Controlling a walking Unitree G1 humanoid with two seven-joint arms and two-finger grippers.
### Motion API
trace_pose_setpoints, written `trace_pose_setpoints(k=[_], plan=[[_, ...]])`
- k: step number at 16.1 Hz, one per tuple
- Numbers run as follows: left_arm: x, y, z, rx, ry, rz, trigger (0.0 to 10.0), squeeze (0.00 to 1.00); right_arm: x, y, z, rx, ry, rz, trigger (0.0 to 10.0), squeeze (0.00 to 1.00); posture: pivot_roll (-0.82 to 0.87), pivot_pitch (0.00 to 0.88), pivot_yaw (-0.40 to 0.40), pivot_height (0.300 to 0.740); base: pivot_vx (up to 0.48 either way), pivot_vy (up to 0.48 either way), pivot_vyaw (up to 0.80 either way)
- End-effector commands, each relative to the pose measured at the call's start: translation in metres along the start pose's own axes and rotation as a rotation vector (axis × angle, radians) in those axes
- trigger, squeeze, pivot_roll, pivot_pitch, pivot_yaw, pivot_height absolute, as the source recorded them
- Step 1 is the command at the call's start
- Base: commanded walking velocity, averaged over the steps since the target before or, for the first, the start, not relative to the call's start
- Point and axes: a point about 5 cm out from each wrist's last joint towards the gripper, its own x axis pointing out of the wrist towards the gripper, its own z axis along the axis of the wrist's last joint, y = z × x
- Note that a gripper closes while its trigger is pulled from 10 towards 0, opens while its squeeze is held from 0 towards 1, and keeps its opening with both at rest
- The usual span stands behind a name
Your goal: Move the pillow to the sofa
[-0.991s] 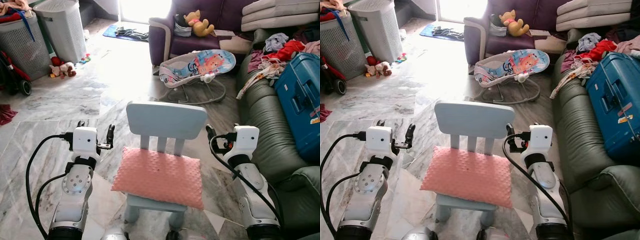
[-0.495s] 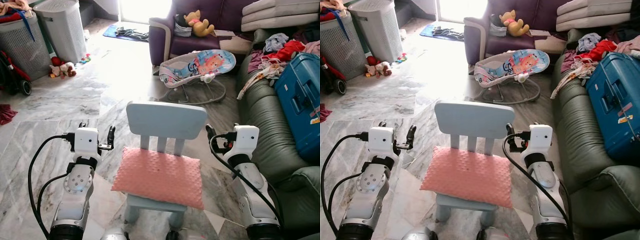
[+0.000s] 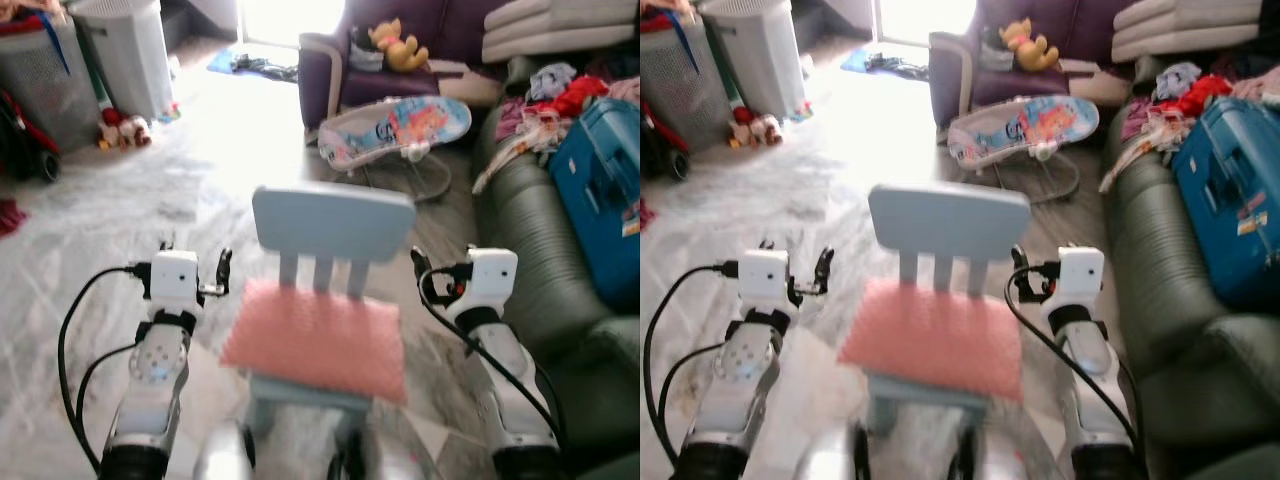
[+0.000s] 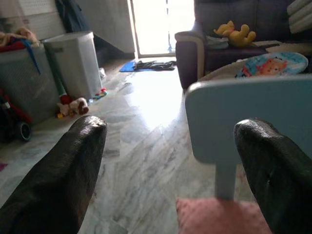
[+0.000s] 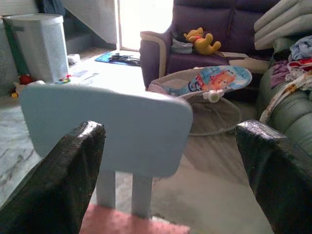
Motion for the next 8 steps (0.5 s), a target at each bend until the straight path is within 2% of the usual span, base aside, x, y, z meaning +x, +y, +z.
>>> trace_pose_setpoints(k=[1, 8], plan=[[-0.0001, -0.0018, -0.0033, 0.01, 0.017, -0.005, 10.0, 0.0, -0.0002, -0.0021, -0.0015, 0.004, 0.012, -0.002, 10.0, 0.0, 0.03, 0.0, -0.067, 0.611, 0.0, 0.0, 0.0], [0.0014, -0.0018, -0.0049, 0.006, 0.032, 0.0, 10.0, 0.0, 0.0003, -0.0018, -0.0039, 0.019, 0.024, -0.001, 10.0, 0.0, 0.03, 0.0, -0.066, 0.606, 0.0, 0.0, 0.0]])
